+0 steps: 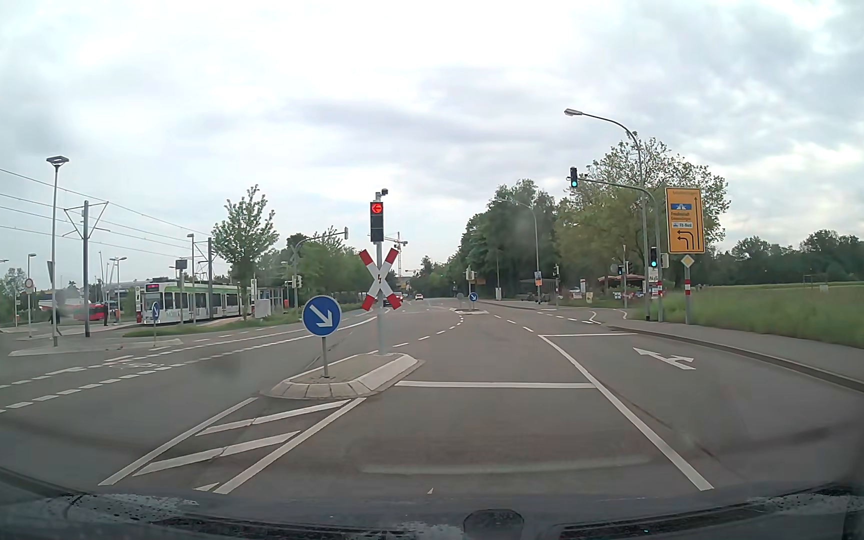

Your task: Follow the waypoints while adhering to traffic rules and regulations

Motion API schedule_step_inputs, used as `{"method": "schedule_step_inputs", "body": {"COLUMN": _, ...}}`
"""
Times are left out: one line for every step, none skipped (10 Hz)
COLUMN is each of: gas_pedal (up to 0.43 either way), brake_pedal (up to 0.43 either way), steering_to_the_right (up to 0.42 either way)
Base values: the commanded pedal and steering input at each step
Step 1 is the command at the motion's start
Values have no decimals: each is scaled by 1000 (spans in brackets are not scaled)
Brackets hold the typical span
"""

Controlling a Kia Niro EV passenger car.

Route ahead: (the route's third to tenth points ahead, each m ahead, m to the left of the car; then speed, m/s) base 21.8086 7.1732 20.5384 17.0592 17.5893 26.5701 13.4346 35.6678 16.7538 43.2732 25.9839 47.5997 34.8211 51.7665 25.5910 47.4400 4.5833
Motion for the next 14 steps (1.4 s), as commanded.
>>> {"method": "schedule_step_inputs", "body": {"gas_pedal": 0, "brake_pedal": 201, "steering_to_the_right": 72}}
{"method": "schedule_step_inputs", "body": {"gas_pedal": 0, "brake_pedal": 201, "steering_to_the_right": 66}}
{"method": "schedule_step_inputs", "body": {"gas_pedal": 0, "brake_pedal": 201, "steering_to_the_right": 60}}
{"method": "schedule_step_inputs", "body": {"gas_pedal": 0, "brake_pedal": 201, "steering_to_the_right": 56}}
{"method": "schedule_step_inputs", "body": {"gas_pedal": 0, "brake_pedal": 201, "steering_to_the_right": 49}}
{"method": "schedule_step_inputs", "body": {"gas_pedal": 0, "brake_pedal": 201, "steering_to_the_right": 44}}
{"method": "schedule_step_inputs", "body": {"gas_pedal": 0, "brake_pedal": 201, "steering_to_the_right": 40}}
{"method": "schedule_step_inputs", "body": {"gas_pedal": 0, "brake_pedal": 201, "steering_to_the_right": 36}}
{"method": "schedule_step_inputs", "body": {"gas_pedal": 0, "brake_pedal": 201, "steering_to_the_right": 34}}
{"method": "schedule_step_inputs", "body": {"gas_pedal": 0, "brake_pedal": 201, "steering_to_the_right": 32}}
{"method": "schedule_step_inputs", "body": {"gas_pedal": 0, "brake_pedal": 201, "steering_to_the_right": 30}}
{"method": "schedule_step_inputs", "body": {"gas_pedal": 0, "brake_pedal": 201, "steering_to_the_right": 28}}
{"method": "schedule_step_inputs", "body": {"gas_pedal": 0, "brake_pedal": 201, "steering_to_the_right": 25}}
{"method": "schedule_step_inputs", "body": {"gas_pedal": 0, "brake_pedal": 201, "steering_to_the_right": 23}}
